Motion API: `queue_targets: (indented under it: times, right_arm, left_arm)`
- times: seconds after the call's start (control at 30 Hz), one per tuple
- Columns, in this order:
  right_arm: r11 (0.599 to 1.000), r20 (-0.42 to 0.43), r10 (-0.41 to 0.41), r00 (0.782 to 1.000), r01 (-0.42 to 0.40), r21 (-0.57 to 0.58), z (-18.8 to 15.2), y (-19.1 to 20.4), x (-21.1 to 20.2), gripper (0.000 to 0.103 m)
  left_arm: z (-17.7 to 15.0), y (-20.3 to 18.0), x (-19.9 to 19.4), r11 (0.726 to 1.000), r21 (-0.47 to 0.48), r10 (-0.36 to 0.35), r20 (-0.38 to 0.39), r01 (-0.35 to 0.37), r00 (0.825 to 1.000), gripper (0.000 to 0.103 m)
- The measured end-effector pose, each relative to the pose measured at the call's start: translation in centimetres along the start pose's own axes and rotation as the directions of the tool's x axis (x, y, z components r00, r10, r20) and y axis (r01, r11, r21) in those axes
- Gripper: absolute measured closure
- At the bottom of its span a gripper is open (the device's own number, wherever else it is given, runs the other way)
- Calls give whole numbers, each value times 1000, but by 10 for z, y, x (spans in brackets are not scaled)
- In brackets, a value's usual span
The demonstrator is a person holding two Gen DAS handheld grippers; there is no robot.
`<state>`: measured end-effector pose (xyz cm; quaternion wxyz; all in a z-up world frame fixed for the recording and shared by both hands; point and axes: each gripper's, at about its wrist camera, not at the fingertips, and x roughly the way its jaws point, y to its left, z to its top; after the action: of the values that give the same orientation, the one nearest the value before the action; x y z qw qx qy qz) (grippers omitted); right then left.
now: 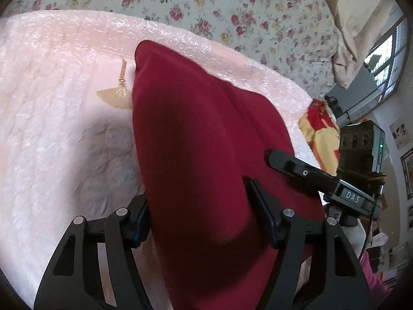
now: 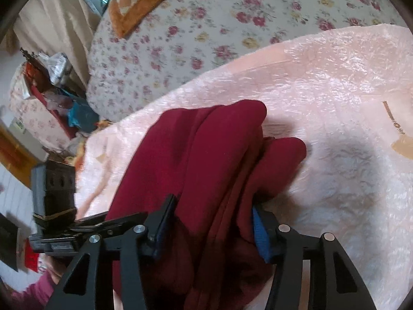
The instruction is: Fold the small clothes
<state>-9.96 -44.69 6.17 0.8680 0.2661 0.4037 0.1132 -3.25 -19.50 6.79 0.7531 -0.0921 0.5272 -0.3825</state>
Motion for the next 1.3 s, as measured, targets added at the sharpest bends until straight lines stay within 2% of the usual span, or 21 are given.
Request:
queue_targets:
  times: [0.2,0.33,0.4,0.47,0.53,0.7,0.87,1.07,1.13,1.3]
  right_arm:
    - [998,-54,39,998,-42,-51,-27,44,-6,50]
    - [997,-82,47,996,-52,-58,-55,61,-2,50]
    - [998,-76,31,997,-35,-53,-64,62,-2,50]
    - [999,-86,-17,996,14,-41,-70,55,2,50]
    - [998,-96,-44,994,40,-43,-73,50,-1,50]
    - [988,-36,-106,994,101,-115,-76,64,-39,50]
    - [984,14,-27,1000,29,-175,-76,90,-63,48]
    - [962,4,11,1000,-10,-272,-82,122,-46,48]
    - [946,-18,-17,1000,10,-323,-87,128,-34,48]
    - [904,-72,-195,978,150,-401,-110,116,-5,48]
  left_arm:
    - [-38,-3,-45,996,21,82,12,-82,997,35]
    - [-67,-8,-56,984,59,166,36,-168,986,35]
    - [-78,-7,-52,975,68,209,37,-211,977,35]
    - [-84,-3,-44,967,55,245,42,-247,969,34]
    - [-86,2,-41,965,31,259,48,-261,965,28]
    - [-90,4,-48,959,9,283,68,-284,957,28]
    - [-91,-4,-55,945,25,323,79,-326,943,28]
    - [-96,-10,-78,908,45,407,149,-417,901,28]
    - [-99,-10,-82,897,47,428,156,-439,890,28]
    - [-106,-17,-87,866,67,476,190,-495,859,28]
